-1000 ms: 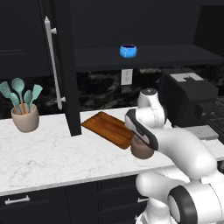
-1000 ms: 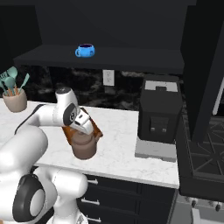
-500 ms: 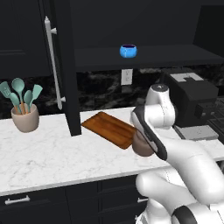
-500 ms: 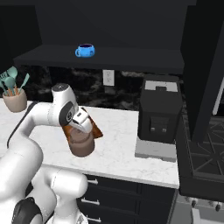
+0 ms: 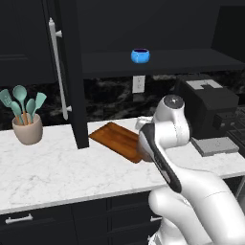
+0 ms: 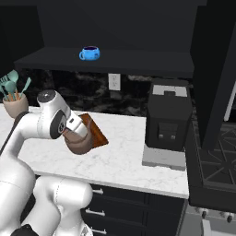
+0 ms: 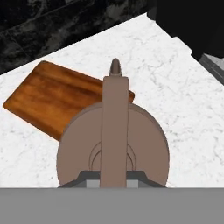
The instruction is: Pick the kettle from the counter and place it on the tray. Then pick the mug from the cabinet and place it on the tray. Then close the cabinet doors.
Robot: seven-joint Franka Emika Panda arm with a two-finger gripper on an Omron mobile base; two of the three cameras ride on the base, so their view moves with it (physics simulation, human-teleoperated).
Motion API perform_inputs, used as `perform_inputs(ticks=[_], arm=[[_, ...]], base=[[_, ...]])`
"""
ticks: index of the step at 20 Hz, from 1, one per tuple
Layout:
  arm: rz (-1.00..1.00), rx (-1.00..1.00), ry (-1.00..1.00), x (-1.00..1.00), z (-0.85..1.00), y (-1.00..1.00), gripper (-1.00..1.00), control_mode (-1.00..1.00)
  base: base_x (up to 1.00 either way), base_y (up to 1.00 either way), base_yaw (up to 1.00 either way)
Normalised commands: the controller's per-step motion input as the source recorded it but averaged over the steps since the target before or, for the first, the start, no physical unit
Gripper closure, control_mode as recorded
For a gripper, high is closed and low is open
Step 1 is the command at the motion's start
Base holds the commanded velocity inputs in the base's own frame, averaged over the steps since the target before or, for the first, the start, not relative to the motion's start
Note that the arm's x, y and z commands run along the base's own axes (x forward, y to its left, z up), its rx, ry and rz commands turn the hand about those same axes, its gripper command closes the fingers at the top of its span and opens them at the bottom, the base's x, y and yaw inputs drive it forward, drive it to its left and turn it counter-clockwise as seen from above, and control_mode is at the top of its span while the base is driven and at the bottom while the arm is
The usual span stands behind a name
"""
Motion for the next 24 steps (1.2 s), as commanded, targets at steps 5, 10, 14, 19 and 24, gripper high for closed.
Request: perform_inputs(ticks=[5,10,14,19,24], arm=[[0.00,0.00,-0.12,0.43,0.22,0.44,1.00,-1.00],[0.00,0.00,0.00,0.80,0.04,0.23,1.00,-1.00],[0.00,-0.02,-0.01,0.59,-0.03,0.35,1.00,-1.00],[-0.01,-0.01,0.00,0.40,-0.11,0.48,1.00,-1.00],[0.00,0.00,-0.01,0.48,-0.04,0.19,1.00,-1.00]], base=[[0.00,0.00,0.00],[0.00,0.00,0.00],[0.00,0.00,0.00],[0.00,0.00,0.00],[0.00,0.00,0.00]])
